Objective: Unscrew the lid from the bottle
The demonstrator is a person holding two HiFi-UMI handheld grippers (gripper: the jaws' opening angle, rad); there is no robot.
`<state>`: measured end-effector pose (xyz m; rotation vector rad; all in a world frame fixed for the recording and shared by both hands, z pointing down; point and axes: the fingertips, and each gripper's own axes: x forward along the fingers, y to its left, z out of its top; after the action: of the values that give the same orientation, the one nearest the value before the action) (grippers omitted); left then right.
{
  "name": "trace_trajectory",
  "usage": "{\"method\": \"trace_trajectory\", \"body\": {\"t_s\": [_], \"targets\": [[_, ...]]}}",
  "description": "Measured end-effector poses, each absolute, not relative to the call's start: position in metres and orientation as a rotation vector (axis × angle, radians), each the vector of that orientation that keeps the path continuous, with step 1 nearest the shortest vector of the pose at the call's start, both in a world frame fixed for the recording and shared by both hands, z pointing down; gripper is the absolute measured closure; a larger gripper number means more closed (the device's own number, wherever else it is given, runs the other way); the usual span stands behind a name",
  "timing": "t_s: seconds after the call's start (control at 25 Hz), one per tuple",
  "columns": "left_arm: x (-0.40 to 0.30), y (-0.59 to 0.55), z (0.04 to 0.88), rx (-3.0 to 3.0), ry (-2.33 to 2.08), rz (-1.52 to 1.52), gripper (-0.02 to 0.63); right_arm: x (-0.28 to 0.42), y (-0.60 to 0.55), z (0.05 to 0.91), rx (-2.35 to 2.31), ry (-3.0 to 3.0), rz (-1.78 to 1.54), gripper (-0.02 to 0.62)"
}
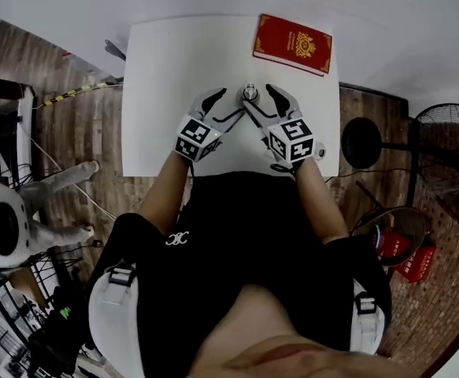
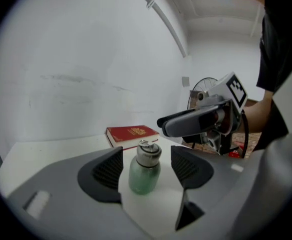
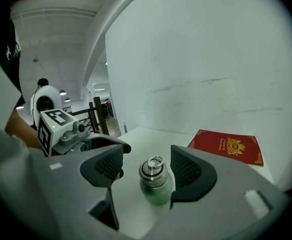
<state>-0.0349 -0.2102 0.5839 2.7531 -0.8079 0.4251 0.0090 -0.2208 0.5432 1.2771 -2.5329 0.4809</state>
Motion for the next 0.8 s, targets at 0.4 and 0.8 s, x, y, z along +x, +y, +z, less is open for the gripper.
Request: {"method": "trace_trajectory", "body": {"t_s": [0.4,0.8], "targets": [[-0.005,-0.220,0.642,2.759,-0.600,0.479,0.241,0.008,-0.226,0.599,1.317,-2.325,0.557,0.324],[0.007,-0.226,0.652,2.826,-0.589,0.463,0.265,0.009,-0.230,0.604,1.276,-2.294,0.498,0.365]]}}
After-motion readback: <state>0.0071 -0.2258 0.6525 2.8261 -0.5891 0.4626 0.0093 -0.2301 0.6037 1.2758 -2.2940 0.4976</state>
